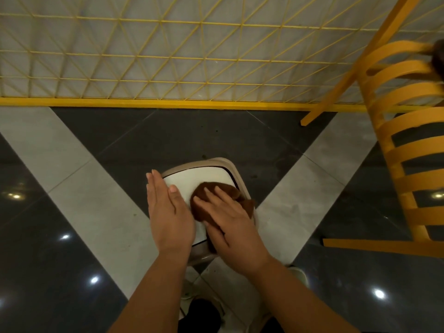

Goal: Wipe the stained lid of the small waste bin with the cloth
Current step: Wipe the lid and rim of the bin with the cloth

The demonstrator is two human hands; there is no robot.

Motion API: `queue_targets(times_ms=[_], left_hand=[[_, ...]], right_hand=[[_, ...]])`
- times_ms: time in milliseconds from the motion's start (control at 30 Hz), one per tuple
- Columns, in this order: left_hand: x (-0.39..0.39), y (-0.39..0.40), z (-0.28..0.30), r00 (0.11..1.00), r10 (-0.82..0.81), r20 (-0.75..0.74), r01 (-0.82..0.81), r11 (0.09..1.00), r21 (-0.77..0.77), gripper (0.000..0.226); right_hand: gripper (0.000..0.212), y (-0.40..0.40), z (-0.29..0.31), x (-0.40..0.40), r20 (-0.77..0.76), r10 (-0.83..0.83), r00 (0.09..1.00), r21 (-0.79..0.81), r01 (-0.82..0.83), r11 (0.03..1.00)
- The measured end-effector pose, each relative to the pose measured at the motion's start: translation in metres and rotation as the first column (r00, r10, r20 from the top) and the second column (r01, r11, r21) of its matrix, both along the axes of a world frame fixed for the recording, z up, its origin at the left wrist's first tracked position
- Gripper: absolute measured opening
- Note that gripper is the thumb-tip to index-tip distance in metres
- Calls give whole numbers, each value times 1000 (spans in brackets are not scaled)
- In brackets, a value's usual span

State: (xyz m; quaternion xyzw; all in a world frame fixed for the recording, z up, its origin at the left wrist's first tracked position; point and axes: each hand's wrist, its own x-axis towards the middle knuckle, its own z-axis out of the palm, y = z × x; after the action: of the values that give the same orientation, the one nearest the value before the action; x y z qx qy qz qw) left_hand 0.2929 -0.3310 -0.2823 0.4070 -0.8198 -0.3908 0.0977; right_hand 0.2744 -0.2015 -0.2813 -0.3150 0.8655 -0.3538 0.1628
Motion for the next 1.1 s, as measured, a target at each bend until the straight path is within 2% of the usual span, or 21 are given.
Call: queue_targets(times_ms=[67, 133, 200, 333, 467, 533, 633, 700, 733, 800, 833, 867, 900, 1000, 1100], left_hand=[[0, 0, -1, 1000, 4, -6, -4, 1000, -3, 52], [0, 1, 0, 1000, 17, 0, -17, 1000, -1, 53], [0, 2, 1, 1000, 21, 23, -20, 1000, -8, 54], [-4, 0, 3, 998, 11, 66, -9, 1000, -21, 55], [-10, -5, 2, 983, -159, 91, 164, 985, -53, 55], [-14, -8, 0, 965, -244, 101, 251, 966, -63, 55], [-21, -13, -2, 938, -325, 124, 336, 938, -80, 55], [-23, -15, 2, 935, -347, 67, 352, 932, -82, 54], [-24, -16, 6, 948, -317, 4, 316, 946, -64, 53], [-24, -23, 20, 982, -157, -105, 159, 987, 15, 52], [-21, -28, 26, 992, -84, -99, 89, 995, 51, 53], [-15, -34, 32, 998, -54, -32, 56, 996, 70, 56], [-6, -37, 36, 995, -69, 70, 62, 993, 96, 61], [22, -28, 50, 918, -220, 330, 155, 965, 213, 90], [35, -2, 52, 854, -286, 434, 233, 957, 171, 112]], right_hand=[[45, -1, 0, -10, 27, -63, 998, 10, 63, 998], [41, 7, -6, -11, 82, -243, 967, -4, 244, 970], [39, 20, -9, -2, 52, -330, 943, -17, 331, 944], [54, 40, -4, 35, -70, -209, 975, -20, 208, 978], [64, 53, -3, 50, -60, -101, 993, 21, 102, 995], [65, 62, -6, 50, -64, -98, 993, 33, 100, 994], [59, 77, -6, 52, 9, -217, 976, 11, 217, 976], [49, 84, -3, 53, 110, -383, 917, -27, 388, 921], [49, 85, 0, 50, 187, -476, 860, -11, 486, 874], [46, 81, 9, 40, 371, -625, 686, 36, 662, 748], [42, 78, 11, 34, 446, -670, 594, 49, 731, 680], [37, 75, 18, 27, 500, -689, 525, 44, 779, 626], [33, 73, 22, 20, 531, -689, 493, 25, 804, 595], [33, 62, 36, 8, 493, -664, 562, -71, 787, 613], [32, 52, 40, 3, 478, -665, 574, -113, 791, 602]])
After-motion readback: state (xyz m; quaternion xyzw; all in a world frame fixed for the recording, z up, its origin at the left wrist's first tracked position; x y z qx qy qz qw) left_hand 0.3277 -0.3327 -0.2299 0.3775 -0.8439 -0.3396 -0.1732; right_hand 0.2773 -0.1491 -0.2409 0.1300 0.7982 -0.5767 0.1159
